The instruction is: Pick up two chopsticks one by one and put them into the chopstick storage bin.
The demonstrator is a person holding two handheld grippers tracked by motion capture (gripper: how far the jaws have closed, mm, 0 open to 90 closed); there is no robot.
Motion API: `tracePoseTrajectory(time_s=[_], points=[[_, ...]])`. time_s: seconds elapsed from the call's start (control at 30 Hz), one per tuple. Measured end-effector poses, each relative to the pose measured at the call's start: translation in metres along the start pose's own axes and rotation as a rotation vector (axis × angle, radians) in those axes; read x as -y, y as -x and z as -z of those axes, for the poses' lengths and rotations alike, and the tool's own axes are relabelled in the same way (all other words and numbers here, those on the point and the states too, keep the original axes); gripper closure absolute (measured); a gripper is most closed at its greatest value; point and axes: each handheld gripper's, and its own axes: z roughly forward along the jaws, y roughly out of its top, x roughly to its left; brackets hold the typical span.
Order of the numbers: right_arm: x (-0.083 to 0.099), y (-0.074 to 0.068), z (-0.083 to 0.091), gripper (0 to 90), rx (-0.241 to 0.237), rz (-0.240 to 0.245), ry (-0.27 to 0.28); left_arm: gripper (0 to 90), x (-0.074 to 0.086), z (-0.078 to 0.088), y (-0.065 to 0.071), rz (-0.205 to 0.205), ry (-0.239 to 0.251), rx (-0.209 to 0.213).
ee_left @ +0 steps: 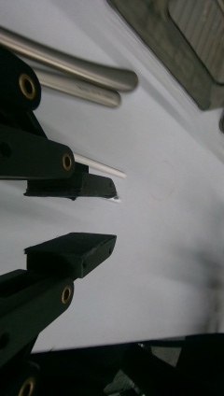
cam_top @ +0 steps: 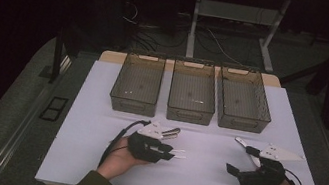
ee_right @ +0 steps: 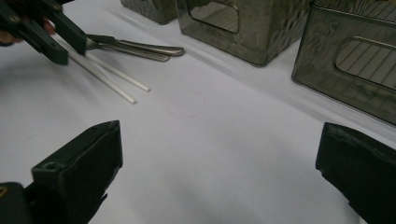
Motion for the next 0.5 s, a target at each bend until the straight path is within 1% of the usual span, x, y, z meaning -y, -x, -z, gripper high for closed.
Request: tracePoseTrajectory(time_s=[0.1,0.13,0.17,0.27,0.3,0.33,0.37,0.4,0.43,0.5], points=[[0.0,0.0,0.0,0.6,0.001,0.002,-0.001,72.4,0.009,0.024,-0.001,0.008,0.015,-0.027],[0.0,0.0,0.0,0.6,0.002,0.0,-0.001,73.0,0.009,0.024,-0.001,0.008,0.015,-0.027],[0.0,0.0,0.0,0.6,0.002,0.0,-0.001,73.1,0.017,0.039,-0.002,0.011,0.015,-0.052],[0.0,0.0,0.0,0.6,0.002,0.0,-0.002,73.0,0.033,0.058,-0.007,0.025,0.007,-0.091],[0.0,0.0,0.0,0.6,0.002,0.0,-0.002,73.1,0.033,0.058,-0.007,0.025,0.007,-0.091],[0.0,0.0,0.0,0.6,0.002,-0.001,-0.002,73.3,0.044,0.068,-0.011,0.043,-0.004,-0.118],[0.0,0.0,-0.001,0.5,0.002,0.0,-0.002,73.4,0.049,0.071,-0.013,0.052,-0.006,-0.128],[0.0,0.0,-0.001,0.5,0.002,0.0,-0.002,73.4,0.049,0.071,-0.013,0.052,-0.006,-0.128],[0.0,0.0,-0.001,0.6,0.002,0.0,-0.002,73.4,0.058,0.076,-0.017,0.061,-0.015,-0.14],[0.0,0.0,-0.001,0.6,0.0,0.001,-0.003,73.4,0.065,0.076,-0.02,0.07,-0.021,-0.147]])
